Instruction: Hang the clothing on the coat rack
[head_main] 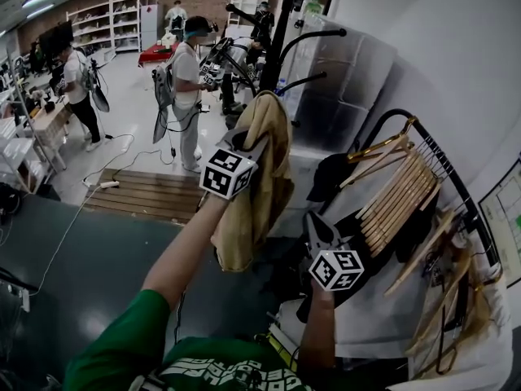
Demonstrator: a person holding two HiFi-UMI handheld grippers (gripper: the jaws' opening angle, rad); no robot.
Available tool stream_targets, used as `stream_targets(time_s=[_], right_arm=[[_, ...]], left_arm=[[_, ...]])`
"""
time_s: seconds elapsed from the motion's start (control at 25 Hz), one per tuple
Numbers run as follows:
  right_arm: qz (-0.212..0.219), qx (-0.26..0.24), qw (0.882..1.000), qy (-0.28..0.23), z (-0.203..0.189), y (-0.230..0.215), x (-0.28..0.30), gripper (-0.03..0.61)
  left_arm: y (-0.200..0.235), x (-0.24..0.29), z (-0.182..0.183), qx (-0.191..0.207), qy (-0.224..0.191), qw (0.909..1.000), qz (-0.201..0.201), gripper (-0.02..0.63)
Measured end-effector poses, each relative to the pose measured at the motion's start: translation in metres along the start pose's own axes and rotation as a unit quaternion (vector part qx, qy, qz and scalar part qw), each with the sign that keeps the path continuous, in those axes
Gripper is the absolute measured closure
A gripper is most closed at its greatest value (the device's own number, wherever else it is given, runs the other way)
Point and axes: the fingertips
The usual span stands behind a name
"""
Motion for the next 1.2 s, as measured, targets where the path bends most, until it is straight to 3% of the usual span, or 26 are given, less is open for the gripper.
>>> stream_targets(time_s=[0.32, 0.72, 0.96, 1.2], right_arm=[[0.009, 0.008, 1.0, 0.003, -0.003, 0.016, 0.001, 0.571], [0.047, 0.014, 0.999, 0.006, -0.009, 0.059, 0.016, 0.571], [0.087, 0.009, 0.996, 0.012, -0.012, 0.099, 0.035, 0.571], [0.133, 0.011, 0.991, 0.019, -0.018, 0.141, 0.053, 0.571]], left_arm=[[-0.001, -0.027, 0.004, -0.002, -0.006, 1.0, 0.0, 0.484], [0.015, -0.091, 0.004, -0.017, -0.016, 0.9995, 0.021, 0.483], [0.035, -0.14, -0.008, -0.024, 0.003, 0.9986, 0.046, 0.486], [0.049, -0.194, -0.021, -0.031, 0.022, 0.9965, 0.075, 0.536]])
Point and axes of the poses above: the fingertips, and each gripper's own axes: x forward along the fingers, y to its left, z out of its top, and after that the axes turned 1 degree about -y, right-handed
